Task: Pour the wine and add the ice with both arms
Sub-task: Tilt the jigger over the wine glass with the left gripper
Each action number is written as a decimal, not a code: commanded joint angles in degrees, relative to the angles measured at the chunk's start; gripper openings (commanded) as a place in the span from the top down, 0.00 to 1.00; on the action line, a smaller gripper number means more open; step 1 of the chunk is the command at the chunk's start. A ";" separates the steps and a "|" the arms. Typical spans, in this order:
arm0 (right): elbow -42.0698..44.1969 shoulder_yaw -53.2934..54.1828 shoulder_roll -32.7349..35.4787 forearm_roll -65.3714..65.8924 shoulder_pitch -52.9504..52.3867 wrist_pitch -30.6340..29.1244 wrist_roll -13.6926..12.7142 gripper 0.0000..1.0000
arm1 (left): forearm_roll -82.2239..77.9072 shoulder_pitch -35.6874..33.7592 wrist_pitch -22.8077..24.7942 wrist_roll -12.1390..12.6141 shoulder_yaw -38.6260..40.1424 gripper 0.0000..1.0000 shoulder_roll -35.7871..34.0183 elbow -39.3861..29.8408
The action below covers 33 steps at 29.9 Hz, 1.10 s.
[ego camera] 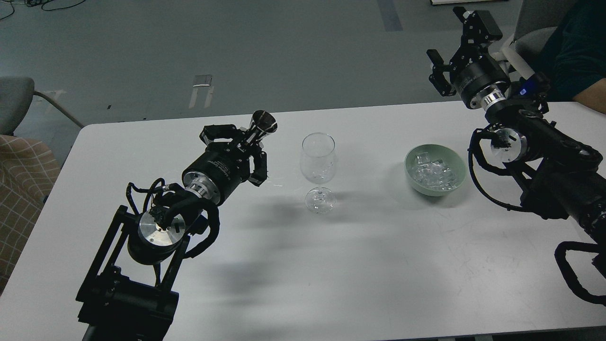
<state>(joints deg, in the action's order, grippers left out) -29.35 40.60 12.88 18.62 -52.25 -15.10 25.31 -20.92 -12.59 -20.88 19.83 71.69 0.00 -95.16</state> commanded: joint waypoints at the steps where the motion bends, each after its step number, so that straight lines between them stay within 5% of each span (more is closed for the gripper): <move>1: 0.00 0.00 -0.14 0.01 0.22 0.07 0.00 0.00 | -0.09 -0.59 -0.04 -0.06 -1.19 0.94 0.00 0.24; 33: 0.00 0.00 -0.23 0.36 0.22 0.07 0.00 0.00 | -5.36 -7.01 -0.66 -0.50 -7.35 0.94 0.00 4.37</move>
<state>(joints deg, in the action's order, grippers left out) -29.37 40.60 12.74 18.99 -52.10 -15.06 25.31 -25.21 -19.52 -21.54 19.36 65.28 0.00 -90.84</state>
